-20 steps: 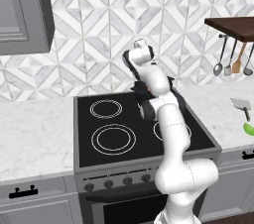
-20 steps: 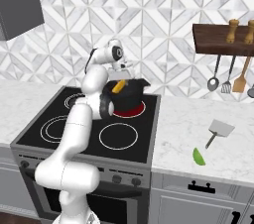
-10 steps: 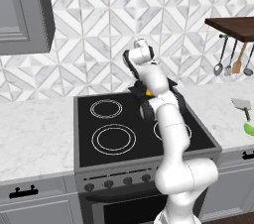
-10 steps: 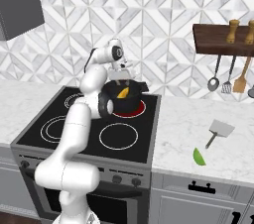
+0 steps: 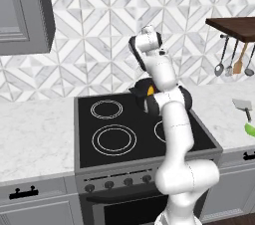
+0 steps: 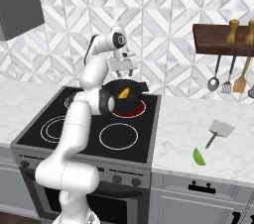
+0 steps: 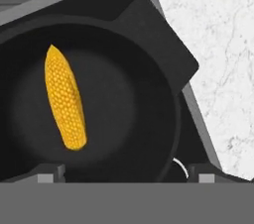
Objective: Put the lemon wedge and corn in the pot. Retrieve the spatula and lightly stir the vegetables in the pot.
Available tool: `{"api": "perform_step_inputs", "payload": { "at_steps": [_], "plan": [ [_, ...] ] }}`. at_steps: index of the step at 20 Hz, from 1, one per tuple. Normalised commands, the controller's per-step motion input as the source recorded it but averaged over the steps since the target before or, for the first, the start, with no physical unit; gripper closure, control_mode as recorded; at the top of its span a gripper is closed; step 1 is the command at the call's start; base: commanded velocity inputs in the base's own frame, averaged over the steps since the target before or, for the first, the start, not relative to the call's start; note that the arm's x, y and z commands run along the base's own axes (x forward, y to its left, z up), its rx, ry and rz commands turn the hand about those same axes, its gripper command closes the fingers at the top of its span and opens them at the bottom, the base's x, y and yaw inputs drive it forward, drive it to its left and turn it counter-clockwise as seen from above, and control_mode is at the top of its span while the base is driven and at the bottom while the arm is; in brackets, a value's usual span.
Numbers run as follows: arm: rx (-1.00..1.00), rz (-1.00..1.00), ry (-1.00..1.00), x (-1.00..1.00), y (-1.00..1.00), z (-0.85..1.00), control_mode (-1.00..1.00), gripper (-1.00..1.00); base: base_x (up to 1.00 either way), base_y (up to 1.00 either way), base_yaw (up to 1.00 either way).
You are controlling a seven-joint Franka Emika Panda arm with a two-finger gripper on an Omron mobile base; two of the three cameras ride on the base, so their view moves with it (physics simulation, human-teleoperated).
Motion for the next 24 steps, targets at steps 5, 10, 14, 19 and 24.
{"api": "perform_step_inputs", "payload": {
  "at_steps": [5, 10, 14, 19, 24],
  "plan": [
    [0.04, -0.02, -0.1, -1.0, -0.73, 0.71, -1.0, -1.0, 0.0, 0.0, 0.0],
    [0.07, -0.08, -0.01, -1.0, -1.0, 0.22, -1.0, -1.0, 0.0, 0.0, 0.0],
    [0.09, -0.1, 0.02, -1.0, -1.0, -0.01, -1.0, -1.0, 0.0, 0.0, 0.0],
    [0.09, -0.09, 0.06, -1.0, -0.99, -0.22, -1.0, -1.0, 0.0, 0.0, 0.0],
    [0.05, -0.06, 0.08, -1.0, -0.85, -0.5, -1.0, -1.0, 0.0, 0.0, 0.0]
  ]
}}
